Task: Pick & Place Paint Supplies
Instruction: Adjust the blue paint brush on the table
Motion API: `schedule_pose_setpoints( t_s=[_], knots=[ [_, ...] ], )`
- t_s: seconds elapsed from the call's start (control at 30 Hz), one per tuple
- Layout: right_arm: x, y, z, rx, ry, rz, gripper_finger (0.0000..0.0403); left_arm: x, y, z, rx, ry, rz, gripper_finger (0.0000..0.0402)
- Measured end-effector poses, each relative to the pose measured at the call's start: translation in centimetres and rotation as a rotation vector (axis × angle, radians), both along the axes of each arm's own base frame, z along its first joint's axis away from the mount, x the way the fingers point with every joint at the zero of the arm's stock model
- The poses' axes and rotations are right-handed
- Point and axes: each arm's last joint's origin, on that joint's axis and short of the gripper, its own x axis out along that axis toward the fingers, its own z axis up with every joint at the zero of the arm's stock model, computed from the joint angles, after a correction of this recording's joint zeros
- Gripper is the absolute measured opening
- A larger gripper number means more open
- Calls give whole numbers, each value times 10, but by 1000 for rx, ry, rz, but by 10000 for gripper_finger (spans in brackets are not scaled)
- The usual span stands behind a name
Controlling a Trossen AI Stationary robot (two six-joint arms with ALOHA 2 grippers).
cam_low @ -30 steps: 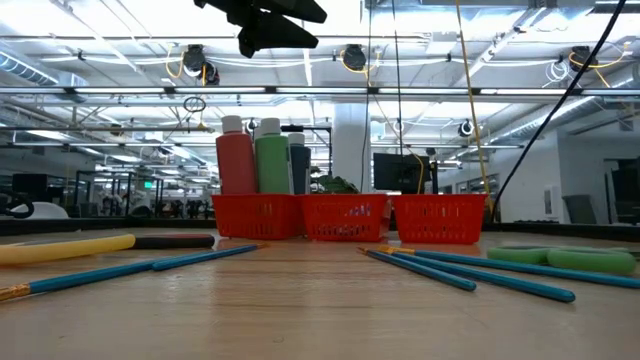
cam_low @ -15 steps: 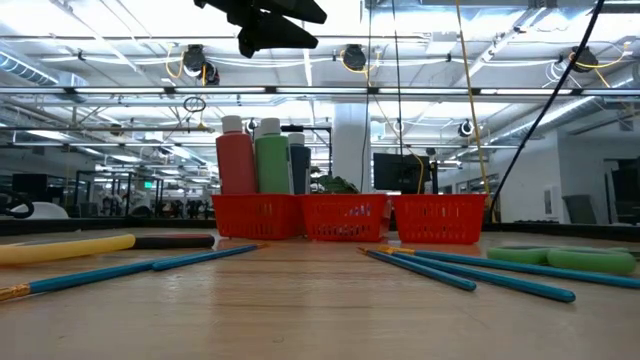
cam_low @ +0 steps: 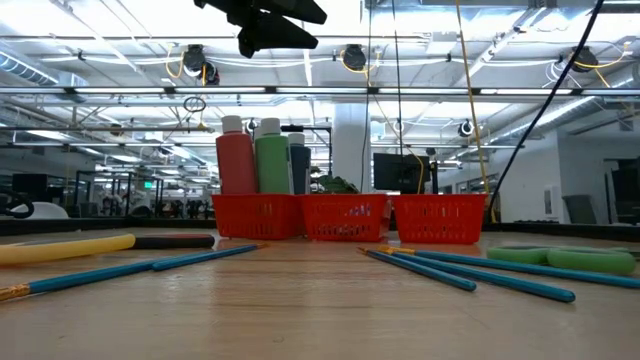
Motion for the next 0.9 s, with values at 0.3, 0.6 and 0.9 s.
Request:
schedule_pose_setpoints(
  t_s=[0.3, 0.6, 0.9],
  knots=[
    [-14, -9, -30, 79, 8, -37, 0, 0, 0, 0, 0, 0, 0, 241],
    [14, -12, -17, 39, -133, -2, 0, 0, 0, 0, -1, -1, 0, 241],
    [35, -26, -14, -80, -282, 15, 0, 0, 0, 0, -1, -1, 0, 241]
  ],
)
